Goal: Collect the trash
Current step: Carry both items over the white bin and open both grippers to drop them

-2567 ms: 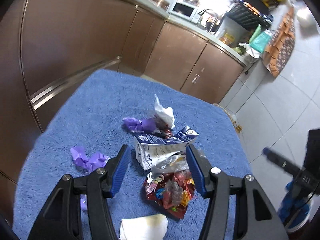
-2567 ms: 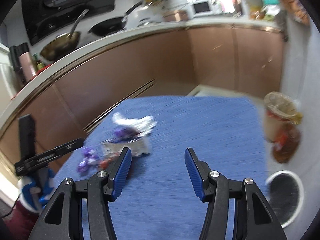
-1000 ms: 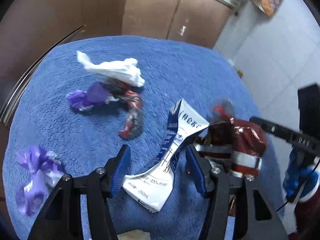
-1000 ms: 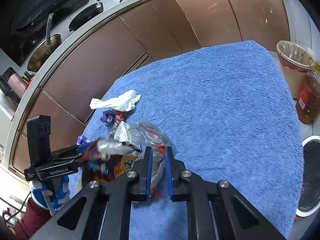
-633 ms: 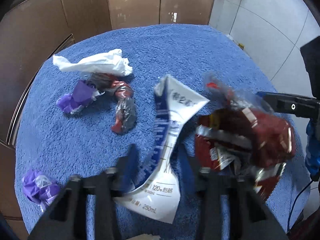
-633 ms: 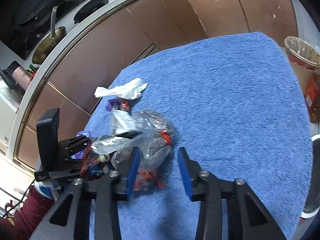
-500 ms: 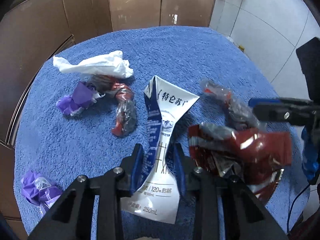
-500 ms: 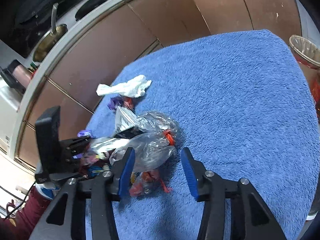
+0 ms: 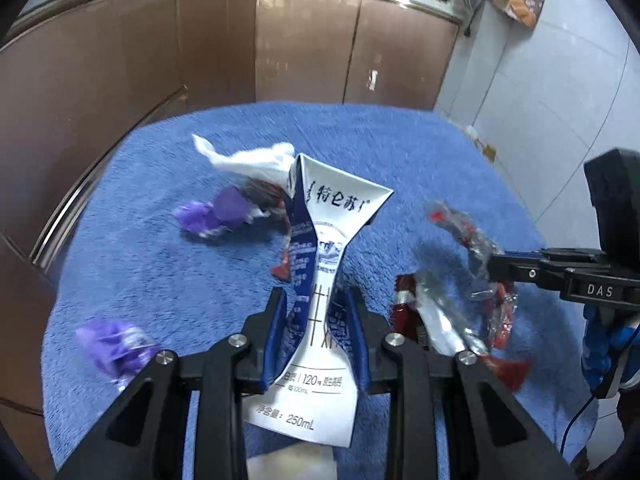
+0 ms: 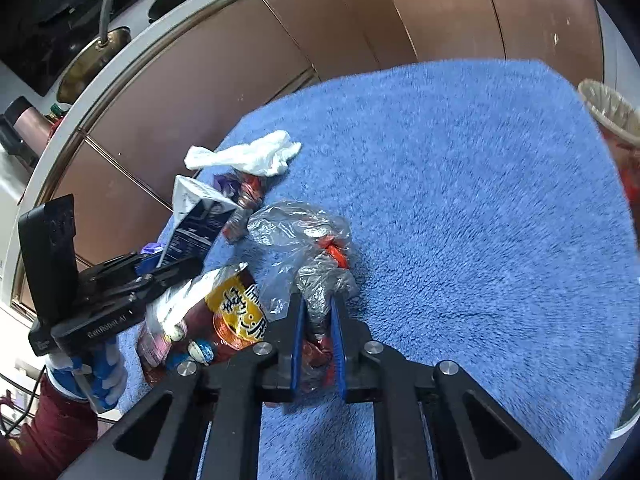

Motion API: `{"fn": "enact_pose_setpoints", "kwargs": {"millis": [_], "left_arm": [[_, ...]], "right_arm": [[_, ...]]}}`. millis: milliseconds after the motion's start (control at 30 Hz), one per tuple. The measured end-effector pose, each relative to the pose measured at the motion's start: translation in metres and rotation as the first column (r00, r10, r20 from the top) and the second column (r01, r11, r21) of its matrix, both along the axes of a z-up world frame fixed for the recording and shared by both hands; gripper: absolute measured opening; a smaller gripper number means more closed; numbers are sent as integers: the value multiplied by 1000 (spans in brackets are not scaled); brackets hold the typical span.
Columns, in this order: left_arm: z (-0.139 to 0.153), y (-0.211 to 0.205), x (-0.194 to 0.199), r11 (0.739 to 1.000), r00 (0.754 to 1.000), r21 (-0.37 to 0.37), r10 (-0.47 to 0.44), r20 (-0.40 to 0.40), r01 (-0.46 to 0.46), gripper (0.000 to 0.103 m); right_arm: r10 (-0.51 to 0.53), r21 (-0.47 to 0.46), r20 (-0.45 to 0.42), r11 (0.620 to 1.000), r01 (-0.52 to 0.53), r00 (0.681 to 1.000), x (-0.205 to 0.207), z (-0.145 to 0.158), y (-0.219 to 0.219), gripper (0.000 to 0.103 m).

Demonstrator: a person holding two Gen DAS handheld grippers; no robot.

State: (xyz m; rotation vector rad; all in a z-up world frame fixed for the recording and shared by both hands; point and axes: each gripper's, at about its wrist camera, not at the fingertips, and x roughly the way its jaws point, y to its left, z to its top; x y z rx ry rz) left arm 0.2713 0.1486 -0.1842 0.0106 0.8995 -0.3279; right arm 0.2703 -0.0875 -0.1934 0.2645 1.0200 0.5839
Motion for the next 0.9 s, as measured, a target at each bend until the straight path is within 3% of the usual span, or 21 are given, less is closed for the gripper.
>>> {"fn": "enact_pose_setpoints", "kwargs": {"millis": [233, 433, 700, 900], "left_arm": [[44, 6, -31, 998, 997, -62, 20, 78, -15, 28], [72, -33, -56, 995, 990, -74, -59, 130, 69, 28], [88, -155, -57, 962, 960, -83, -250, 124, 262, 28], [79, -255, -48, 916, 920, -93, -385, 75, 391, 28]], "right_arm": [[-49, 2, 108, 999, 49, 993, -35, 44, -12, 11], [-130, 5, 210, 991, 132, 969, -80, 79, -51, 11], [-321, -52, 301, 935, 352, 898, -123, 110, -141, 12], [-484, -81, 335, 840, 537, 808, -143, 121, -215, 12]]}}
